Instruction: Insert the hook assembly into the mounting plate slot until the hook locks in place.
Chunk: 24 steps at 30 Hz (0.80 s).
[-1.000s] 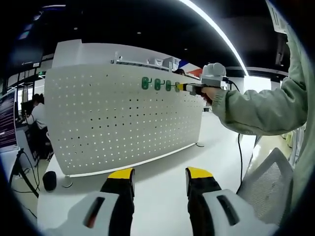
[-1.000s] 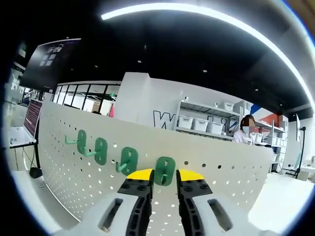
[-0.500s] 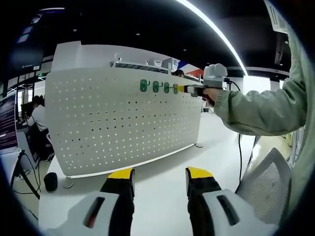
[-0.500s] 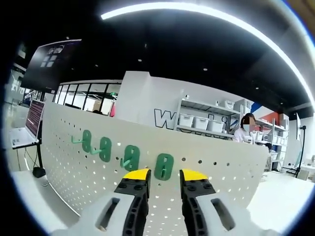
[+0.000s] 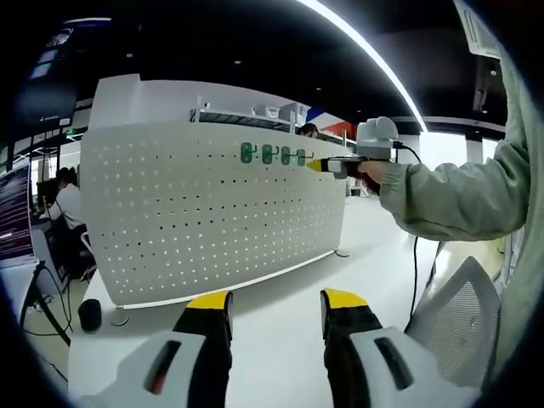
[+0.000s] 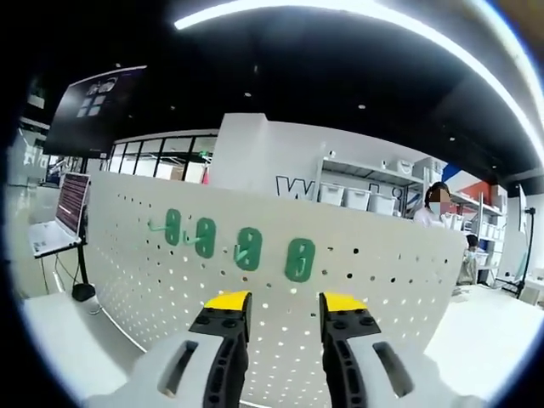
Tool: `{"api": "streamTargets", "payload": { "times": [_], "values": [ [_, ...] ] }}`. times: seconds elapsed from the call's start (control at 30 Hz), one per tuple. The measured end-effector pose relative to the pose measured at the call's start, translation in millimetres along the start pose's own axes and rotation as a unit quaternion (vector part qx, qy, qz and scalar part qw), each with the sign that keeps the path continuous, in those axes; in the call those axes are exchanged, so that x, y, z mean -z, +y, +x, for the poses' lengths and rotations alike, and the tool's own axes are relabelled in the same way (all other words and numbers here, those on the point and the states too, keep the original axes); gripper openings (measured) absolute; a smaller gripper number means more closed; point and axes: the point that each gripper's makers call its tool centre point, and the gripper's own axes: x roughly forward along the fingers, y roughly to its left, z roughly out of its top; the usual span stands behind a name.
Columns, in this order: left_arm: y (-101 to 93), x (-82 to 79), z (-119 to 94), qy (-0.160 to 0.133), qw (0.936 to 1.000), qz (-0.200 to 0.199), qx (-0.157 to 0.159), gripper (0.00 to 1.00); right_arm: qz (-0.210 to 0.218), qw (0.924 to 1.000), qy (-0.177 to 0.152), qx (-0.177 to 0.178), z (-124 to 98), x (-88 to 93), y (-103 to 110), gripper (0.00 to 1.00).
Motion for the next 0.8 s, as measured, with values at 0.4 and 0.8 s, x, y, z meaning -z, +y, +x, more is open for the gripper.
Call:
{"api": "streamTargets", "payload": {
  "times": [0.4,0.8],
  "values": [
    [3.8,-2.9,-8.9,-0.006,0.9999,0.001,-0.009,0.44,0.004,0.9998,0.014,-0.012,-21.2,6.9,10.5,0.35],
    [-0.2,-9.1,-15.0,-0.014,0.9998,0.009,-0.011,0.44,0.007,0.9987,0.041,-0.031,-58.0,31.2,21.5,0.38]
  ]
}}
